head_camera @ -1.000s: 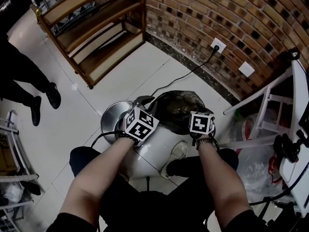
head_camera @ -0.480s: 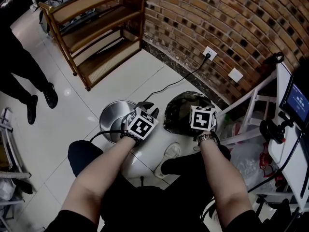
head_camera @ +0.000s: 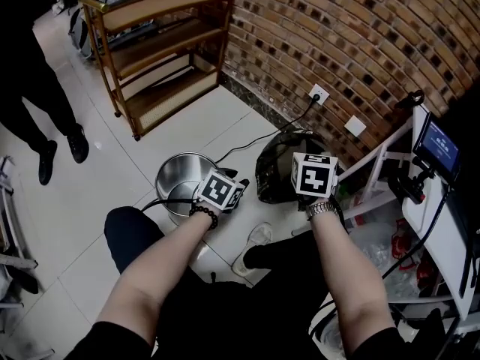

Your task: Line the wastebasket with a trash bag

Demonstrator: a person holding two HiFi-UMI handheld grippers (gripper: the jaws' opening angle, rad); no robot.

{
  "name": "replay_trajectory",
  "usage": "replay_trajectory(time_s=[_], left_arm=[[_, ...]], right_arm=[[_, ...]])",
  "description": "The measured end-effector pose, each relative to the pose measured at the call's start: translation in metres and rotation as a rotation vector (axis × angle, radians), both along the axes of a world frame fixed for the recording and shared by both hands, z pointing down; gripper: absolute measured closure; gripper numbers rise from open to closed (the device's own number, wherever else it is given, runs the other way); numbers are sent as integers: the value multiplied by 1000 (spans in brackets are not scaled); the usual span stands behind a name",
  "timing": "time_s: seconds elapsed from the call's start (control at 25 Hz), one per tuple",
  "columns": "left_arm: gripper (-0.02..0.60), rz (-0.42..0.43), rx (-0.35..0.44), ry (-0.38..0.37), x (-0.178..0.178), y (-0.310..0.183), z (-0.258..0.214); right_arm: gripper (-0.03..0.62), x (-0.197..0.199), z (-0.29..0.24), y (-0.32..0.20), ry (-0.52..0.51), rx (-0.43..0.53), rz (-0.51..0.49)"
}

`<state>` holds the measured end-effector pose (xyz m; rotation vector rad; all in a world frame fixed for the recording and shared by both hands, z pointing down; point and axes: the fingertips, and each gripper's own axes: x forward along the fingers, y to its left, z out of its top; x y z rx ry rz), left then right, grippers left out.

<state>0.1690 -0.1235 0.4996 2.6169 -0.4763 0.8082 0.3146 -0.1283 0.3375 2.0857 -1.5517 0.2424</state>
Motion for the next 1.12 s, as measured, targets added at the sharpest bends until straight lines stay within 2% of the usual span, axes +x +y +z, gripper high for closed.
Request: replay_trajectory(time_s=[0.36,0.6,0.76,0.92,1.12], left_arm=[[434,-156,-121,93,-30,-6,-3],[434,-262,-160,122,-61,-23,-7],[437,-362,-130,84,-98,-42,-7],[530,-428,-80,82,-136,-54,-18],[541,-475,4,61,-180,-63,-41]], right_arm=[[591,-49,-75,1,-6,132,-101],[591,-80,-106,2,-29,196,-163],[591,-90,-112,3,-42,213,-188],[591,-98,-107,2,-65,214,-206],[591,-102,-90,3,-104,202,-226]])
